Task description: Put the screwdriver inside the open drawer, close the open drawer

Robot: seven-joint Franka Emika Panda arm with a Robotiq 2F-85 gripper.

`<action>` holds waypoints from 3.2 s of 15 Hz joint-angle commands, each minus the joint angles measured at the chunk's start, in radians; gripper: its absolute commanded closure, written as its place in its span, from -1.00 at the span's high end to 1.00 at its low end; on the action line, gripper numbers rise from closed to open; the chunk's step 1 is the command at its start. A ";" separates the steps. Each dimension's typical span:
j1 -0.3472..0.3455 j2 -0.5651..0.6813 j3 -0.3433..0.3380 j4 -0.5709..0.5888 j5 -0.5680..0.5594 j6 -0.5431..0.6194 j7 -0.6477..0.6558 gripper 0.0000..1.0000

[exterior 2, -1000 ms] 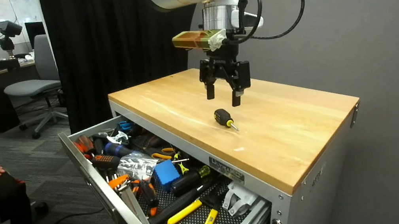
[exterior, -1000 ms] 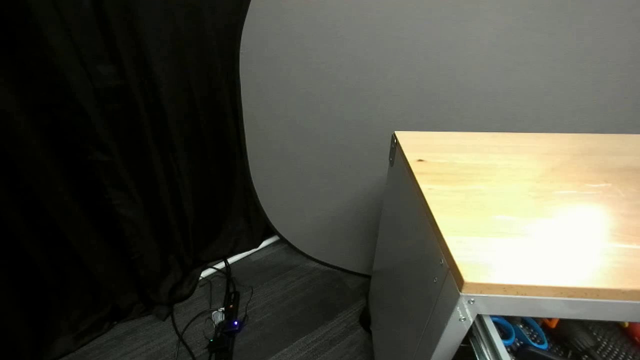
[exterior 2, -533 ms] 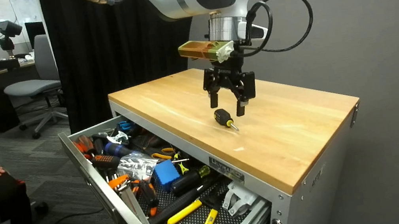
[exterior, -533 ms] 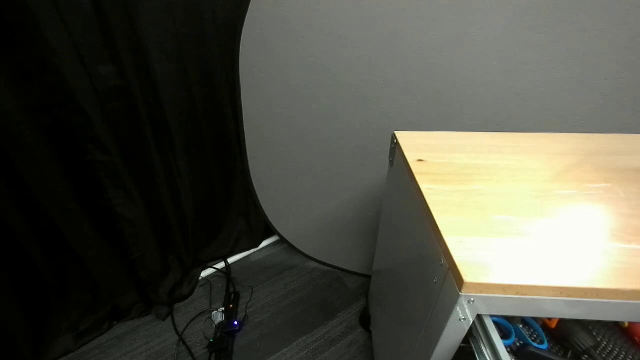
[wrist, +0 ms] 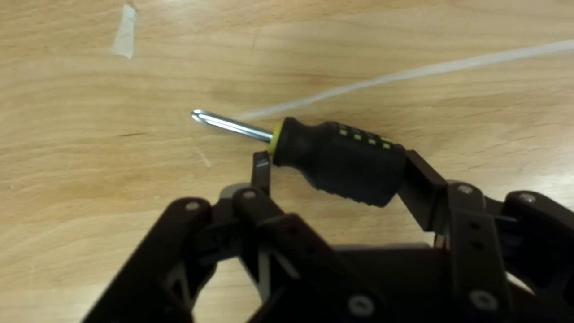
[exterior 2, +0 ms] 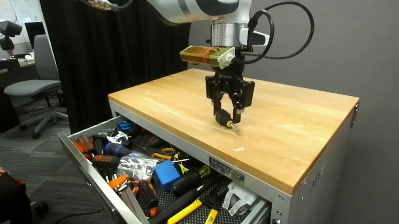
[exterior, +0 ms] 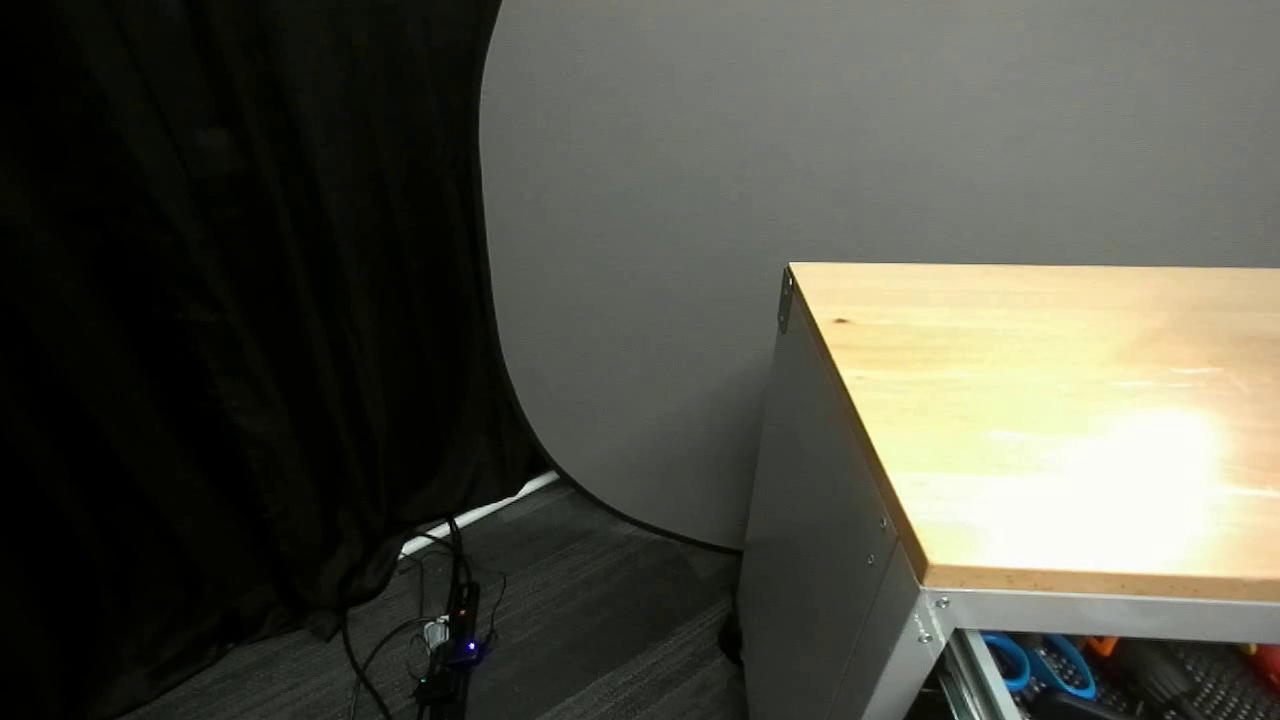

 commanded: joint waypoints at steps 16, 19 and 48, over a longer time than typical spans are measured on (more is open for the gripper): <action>0.008 -0.357 -0.051 -0.480 0.018 0.136 0.114 -0.12; 0.008 -0.407 -0.069 -0.596 0.008 0.249 0.152 -0.12; -0.035 -0.502 -0.235 -0.963 -0.086 0.348 0.427 1.00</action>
